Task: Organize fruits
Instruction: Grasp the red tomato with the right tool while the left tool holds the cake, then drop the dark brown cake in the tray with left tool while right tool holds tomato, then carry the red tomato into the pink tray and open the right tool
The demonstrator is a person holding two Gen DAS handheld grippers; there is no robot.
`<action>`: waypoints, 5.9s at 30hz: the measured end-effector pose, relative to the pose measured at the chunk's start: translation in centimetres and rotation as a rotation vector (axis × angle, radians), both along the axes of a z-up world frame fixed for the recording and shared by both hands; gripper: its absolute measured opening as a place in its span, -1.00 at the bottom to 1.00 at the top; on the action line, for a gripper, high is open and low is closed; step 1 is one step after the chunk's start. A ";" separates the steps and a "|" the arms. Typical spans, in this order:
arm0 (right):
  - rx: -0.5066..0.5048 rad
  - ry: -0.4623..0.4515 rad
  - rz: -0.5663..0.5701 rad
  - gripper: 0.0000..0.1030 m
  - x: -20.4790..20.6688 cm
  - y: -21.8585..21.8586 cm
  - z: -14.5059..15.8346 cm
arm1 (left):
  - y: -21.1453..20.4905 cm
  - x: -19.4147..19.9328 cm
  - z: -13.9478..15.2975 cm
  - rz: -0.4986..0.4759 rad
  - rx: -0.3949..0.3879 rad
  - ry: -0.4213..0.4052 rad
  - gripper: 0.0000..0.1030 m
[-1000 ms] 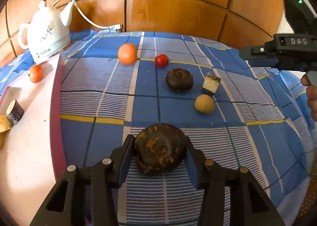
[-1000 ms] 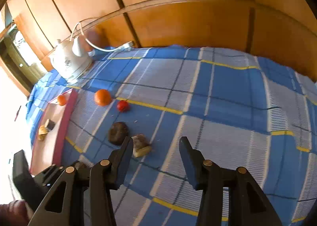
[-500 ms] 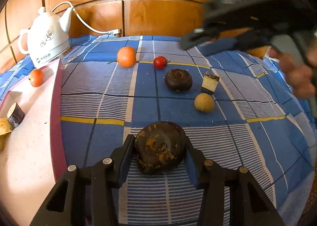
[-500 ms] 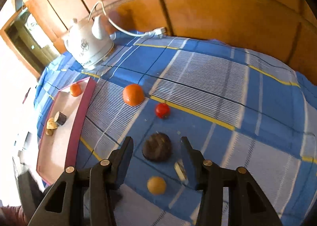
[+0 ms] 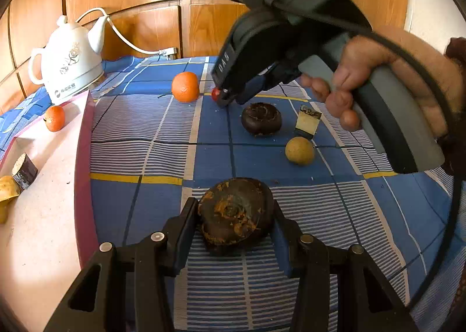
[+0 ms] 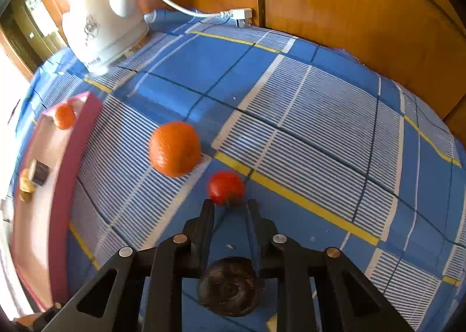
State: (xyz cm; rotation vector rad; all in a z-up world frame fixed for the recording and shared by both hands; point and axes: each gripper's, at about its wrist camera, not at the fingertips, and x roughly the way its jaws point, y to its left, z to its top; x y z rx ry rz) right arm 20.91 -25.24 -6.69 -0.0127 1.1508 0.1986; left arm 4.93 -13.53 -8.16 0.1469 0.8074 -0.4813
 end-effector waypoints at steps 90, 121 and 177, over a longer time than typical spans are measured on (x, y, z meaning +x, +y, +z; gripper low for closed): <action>0.102 -0.138 -0.140 -0.51 -13.1 -10.5 4.6 | 7.4 -2.3 9.6 0.321 0.001 -0.114 -0.08; 0.124 -0.163 -0.108 -0.51 -13.2 -9.9 5.4 | 17.6 8.9 6.9 0.580 -0.088 0.043 0.27; 0.272 -0.115 0.271 -0.38 -10.5 11.8 6.6 | 20.2 -2.4 6.4 0.594 -0.055 -0.045 0.31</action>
